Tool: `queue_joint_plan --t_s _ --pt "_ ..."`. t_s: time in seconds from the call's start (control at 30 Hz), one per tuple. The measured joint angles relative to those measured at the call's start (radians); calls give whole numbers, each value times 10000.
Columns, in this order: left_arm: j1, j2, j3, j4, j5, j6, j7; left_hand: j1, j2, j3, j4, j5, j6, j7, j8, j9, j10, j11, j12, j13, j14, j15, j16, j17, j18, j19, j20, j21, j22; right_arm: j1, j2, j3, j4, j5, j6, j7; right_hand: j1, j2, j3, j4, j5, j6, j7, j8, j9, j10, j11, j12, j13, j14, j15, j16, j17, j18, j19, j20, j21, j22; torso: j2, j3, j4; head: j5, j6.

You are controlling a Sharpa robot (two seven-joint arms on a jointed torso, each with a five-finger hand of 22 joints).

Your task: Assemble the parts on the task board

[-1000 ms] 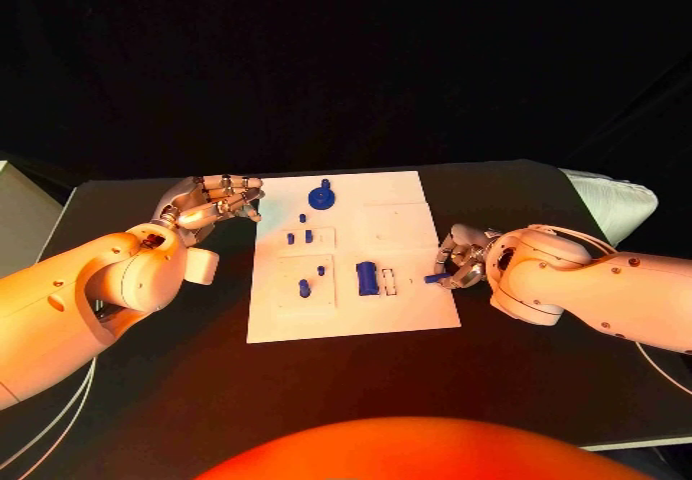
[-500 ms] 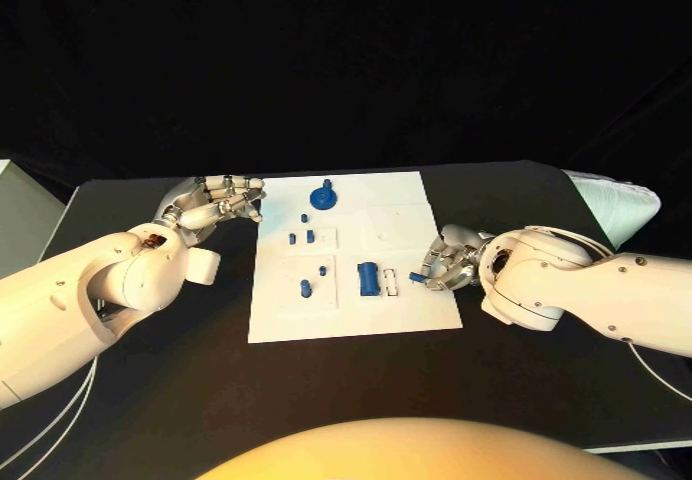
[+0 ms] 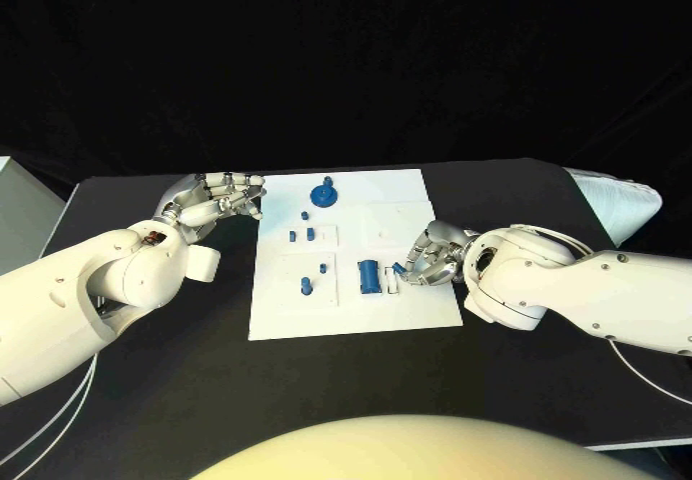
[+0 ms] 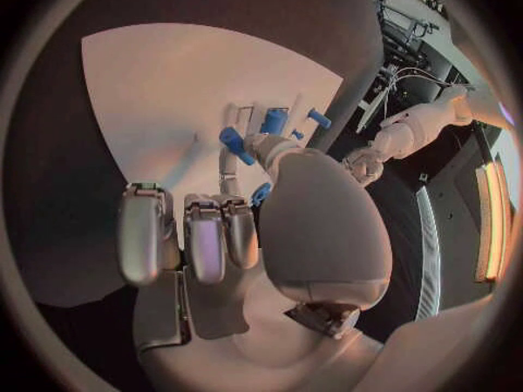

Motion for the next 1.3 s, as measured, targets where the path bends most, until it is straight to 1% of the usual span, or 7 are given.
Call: queue_joint_plan --t_s 0.2,0.27,0.5,0.6,0.7,0.9,1.3 --pt "0 4 0 20 0 4 -2 0 0 0 0 0 0 0 0 0 0 0 0 -1 0 0 0 -1 0 0 0 0 0 -61 277 -22 -206 -17 -76 -38 -289 25 -31 32 -177 38 -23 111 -27 0 0 0 0 0 0 0 0 0 0 0 45 8 -4 4 7 -22 7" --pt "0 5 0 20 0 5 -3 0 0 0 0 0 0 0 0 0 0 0 0 -1 0 0 0 0 0 0 0 0 0 -69 362 -24 -266 -25 -93 -53 -289 25 -31 32 -178 71 -7 112 -35 0 0 0 0 0 0 0 0 0 0 0 45 8 -4 9 7 -26 7" --pt "0 17 0 20 0 12 -7 0 0 0 0 0 0 0 0 0 0 0 0 -1 0 0 0 7 -1 0 0 0 1 -91 606 -35 -439 -50 -90 -132 -491 41 -31 32 -325 183 -65 112 -69 0 -1 0 0 0 0 -1 0 0 0 0 81 7 -4 14 12 -34 12" --pt "0 16 0 20 0 16 -9 0 0 0 0 0 0 0 0 0 0 0 31 1 0 0 0 10 0 7 -7 0 1 -95 630 -41 -513 -70 -51 -194 -532 82 -31 32 -328 185 -65 112 -92 0 -1 0 0 0 0 -1 -1 0 0 0 81 7 -3 11 18 -36 -16" --pt "0 9 0 23 0 19 -12 0 0 0 0 0 0 0 0 0 0 0 72 18 0 0 0 17 0 37 -38 0 1 -112 633 -49 -545 -92 10 -260 -594 36 -31 32 -331 221 -98 112 -92 1 -1 0 0 0 -1 -1 -1 0 0 0 104 6 3 11 18 -13 -36" --pt "0 4 0 23 -1 25 -15 0 0 0 0 0 0 0 0 1 0 0 72 18 0 0 0 17 0 37 -38 0 1 -130 640 -55 -531 -139 173 -379 -713 50 -31 32 -387 222 -98 112 -92 1 -1 0 0 0 -1 -1 -1 1 0 -1 131 6 6 16 12 6 -70" --pt "0 -19 0 30 -4 37 -23 0 0 0 0 0 0 0 0 0 0 0 72 16 0 0 0 15 -1 37 -38 0 2 -126 634 -41 -499 -282 411 -510 -749 65 -31 32 -410 223 -100 113 -86 1 -2 0 0 0 -1 -1 -1 1 0 0 130 4 3 12 0 22 -91"
